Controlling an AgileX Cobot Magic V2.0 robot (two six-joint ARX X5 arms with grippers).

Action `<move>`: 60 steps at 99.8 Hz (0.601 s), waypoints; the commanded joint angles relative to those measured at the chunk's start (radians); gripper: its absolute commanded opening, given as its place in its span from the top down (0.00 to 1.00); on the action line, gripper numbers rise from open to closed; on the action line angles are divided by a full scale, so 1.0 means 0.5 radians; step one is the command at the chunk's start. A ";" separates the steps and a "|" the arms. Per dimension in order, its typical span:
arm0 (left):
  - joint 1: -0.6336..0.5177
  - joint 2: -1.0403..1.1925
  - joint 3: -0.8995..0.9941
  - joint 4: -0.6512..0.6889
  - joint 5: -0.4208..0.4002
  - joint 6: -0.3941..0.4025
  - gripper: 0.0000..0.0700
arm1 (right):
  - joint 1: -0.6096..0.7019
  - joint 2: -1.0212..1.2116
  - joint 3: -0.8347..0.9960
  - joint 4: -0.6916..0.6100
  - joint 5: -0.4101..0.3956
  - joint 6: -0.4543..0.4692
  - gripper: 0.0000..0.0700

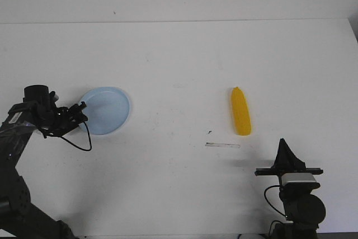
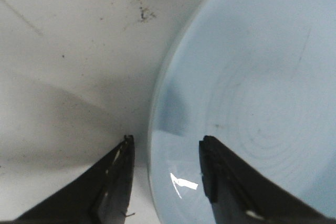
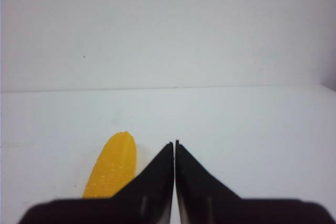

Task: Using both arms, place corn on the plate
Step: 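Reach the left gripper forward to the edge of the blue plate, then push the blue plate with the left gripper toward the yellow corn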

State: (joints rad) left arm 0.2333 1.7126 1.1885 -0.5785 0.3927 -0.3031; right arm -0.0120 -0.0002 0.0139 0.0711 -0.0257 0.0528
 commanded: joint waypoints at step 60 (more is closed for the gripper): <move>-0.014 0.050 0.028 0.019 0.004 -0.007 1.00 | 0.005 0.003 -0.002 0.021 0.000 0.020 0.99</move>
State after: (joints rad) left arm 0.2314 1.7145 1.1885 -0.5766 0.3920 -0.3035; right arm -0.0120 -0.0002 0.0139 0.0715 -0.0257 0.0528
